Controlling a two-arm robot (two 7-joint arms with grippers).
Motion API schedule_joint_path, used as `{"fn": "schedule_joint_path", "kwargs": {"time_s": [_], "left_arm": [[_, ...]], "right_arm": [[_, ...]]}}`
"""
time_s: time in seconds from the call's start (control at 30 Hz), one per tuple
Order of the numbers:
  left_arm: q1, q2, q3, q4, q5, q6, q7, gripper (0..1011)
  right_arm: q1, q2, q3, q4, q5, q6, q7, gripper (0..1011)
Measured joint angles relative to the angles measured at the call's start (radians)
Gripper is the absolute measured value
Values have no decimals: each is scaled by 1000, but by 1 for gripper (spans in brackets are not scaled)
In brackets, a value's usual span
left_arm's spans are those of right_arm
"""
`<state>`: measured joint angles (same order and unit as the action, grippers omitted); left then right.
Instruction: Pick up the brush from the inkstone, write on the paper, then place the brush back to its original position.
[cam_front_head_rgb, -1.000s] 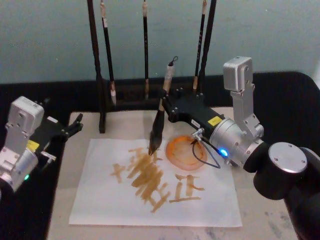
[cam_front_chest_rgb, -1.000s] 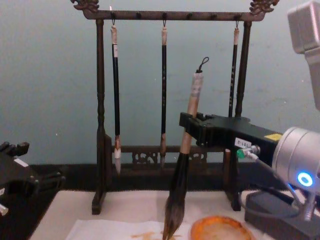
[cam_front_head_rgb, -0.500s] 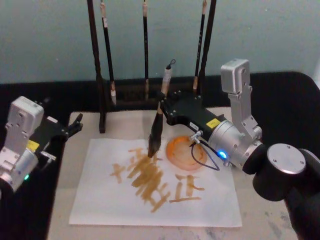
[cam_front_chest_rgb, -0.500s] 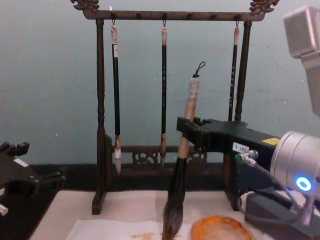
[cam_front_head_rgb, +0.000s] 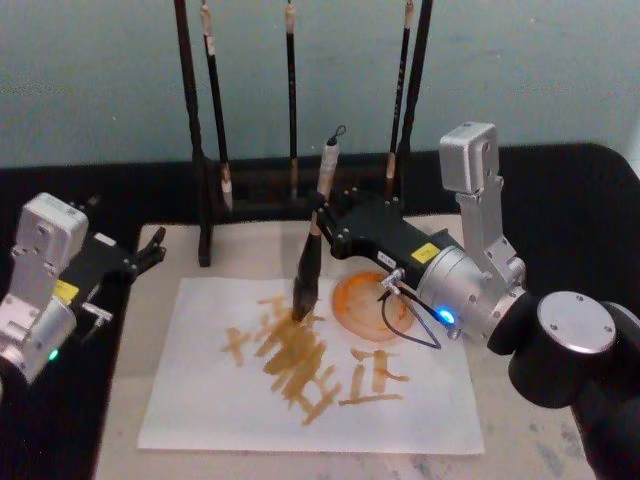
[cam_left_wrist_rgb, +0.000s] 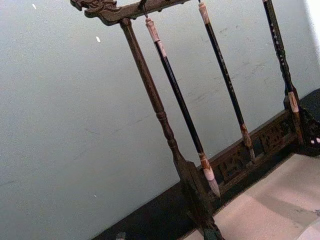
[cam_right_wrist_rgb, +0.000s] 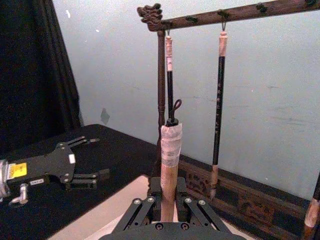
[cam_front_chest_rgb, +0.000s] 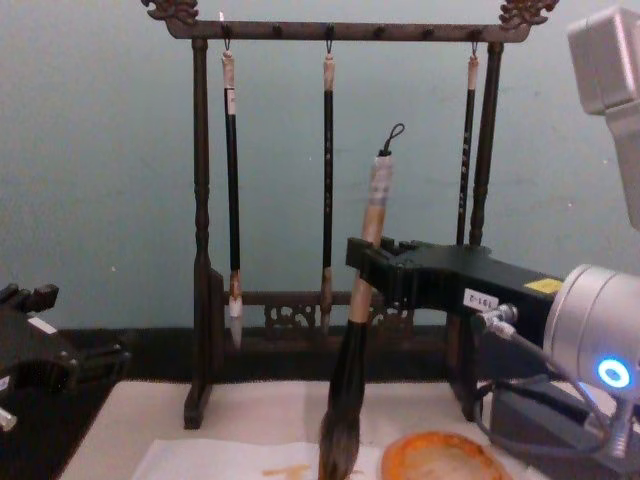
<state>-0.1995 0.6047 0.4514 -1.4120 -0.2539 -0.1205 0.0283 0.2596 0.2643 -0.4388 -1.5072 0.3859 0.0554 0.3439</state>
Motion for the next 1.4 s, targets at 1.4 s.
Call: {"fn": "schedule_joint_path", "kwargs": {"time_s": [1.4], "left_arm": [[0, 0, 0, 0, 0, 0, 0, 1010]], "right_arm": [[-40, 28, 77, -104, 70, -19, 8, 172]]}}
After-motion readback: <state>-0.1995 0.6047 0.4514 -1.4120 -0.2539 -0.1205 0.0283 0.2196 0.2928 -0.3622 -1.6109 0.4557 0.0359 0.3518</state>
